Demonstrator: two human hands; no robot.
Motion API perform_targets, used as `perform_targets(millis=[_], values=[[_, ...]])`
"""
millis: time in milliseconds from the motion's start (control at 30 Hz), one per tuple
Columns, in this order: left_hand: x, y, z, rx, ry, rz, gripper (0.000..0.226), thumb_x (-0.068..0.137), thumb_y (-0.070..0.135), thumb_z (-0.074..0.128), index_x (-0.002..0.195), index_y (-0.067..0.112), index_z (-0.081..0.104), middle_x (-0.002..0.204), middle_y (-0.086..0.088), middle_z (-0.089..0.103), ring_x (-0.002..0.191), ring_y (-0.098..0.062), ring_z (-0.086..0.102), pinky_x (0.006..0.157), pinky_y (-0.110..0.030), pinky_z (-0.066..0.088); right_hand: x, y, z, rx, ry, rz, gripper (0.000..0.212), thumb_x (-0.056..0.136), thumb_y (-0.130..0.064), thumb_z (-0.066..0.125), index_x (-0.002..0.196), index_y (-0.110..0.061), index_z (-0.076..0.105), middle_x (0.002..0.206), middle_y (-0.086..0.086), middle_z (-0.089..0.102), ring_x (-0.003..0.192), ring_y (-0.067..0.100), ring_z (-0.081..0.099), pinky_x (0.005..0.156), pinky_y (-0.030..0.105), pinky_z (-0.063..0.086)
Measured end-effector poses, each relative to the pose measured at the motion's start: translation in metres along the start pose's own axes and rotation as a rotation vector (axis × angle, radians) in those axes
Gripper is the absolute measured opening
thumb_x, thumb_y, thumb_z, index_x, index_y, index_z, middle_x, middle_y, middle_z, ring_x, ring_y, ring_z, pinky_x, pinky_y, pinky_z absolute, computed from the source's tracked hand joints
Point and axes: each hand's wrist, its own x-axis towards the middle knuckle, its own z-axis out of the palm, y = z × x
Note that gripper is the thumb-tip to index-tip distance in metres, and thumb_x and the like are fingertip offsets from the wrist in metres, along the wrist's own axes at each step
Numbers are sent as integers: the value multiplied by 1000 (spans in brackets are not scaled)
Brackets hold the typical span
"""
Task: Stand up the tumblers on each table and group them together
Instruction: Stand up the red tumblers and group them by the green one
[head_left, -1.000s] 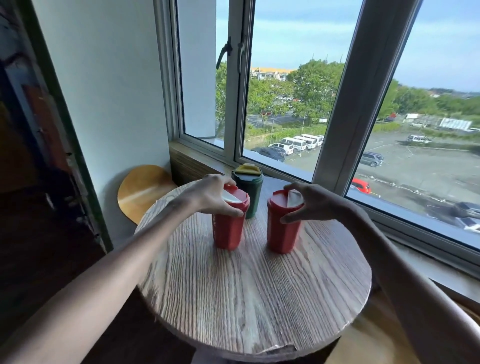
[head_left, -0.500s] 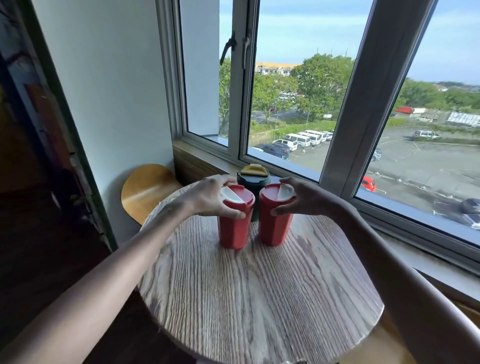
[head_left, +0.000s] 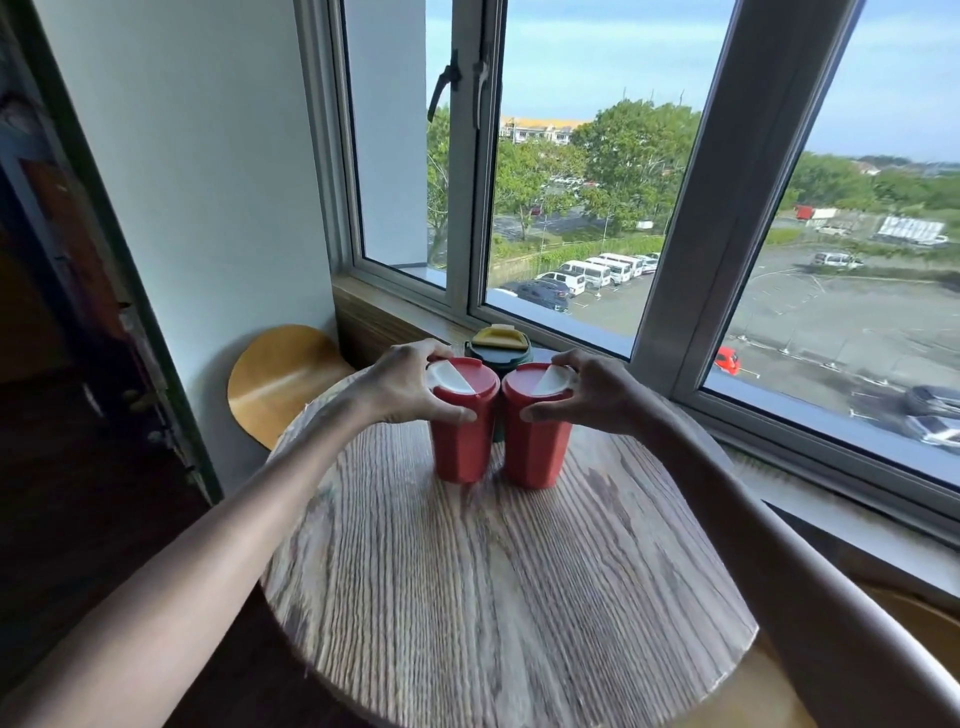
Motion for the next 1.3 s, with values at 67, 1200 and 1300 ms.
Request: perform_targets(millis=[67,1200,1300], values=[[1,-1,-1,-4,-8,2,92,55,41,88,133,14,49,129,-3,57,104,-7,48,81,-17,37,-1,-1,2,36,19,-4,86,64,-44,82,129,0,49,128,18,59,116,30,57,97,36,47],[-6,-2,-4,-78,-42,-22,93,57,52,82,137,20,45,134,-3,54,109,-11,49,86,-22,40,13,5,-8,86,-92,14,88,68,-55,72,135,-6,43,132,15,54,116,25,54,96,33,45],[-4,0,-4,-51,-59,-27,95,57,54,81,138,20,43,138,-5,50,114,-16,49,90,-25,40,45,-5,-15,59,-85,16,81,75,-58,64,136,-9,42,133,15,53,117,25,53,92,34,45]])
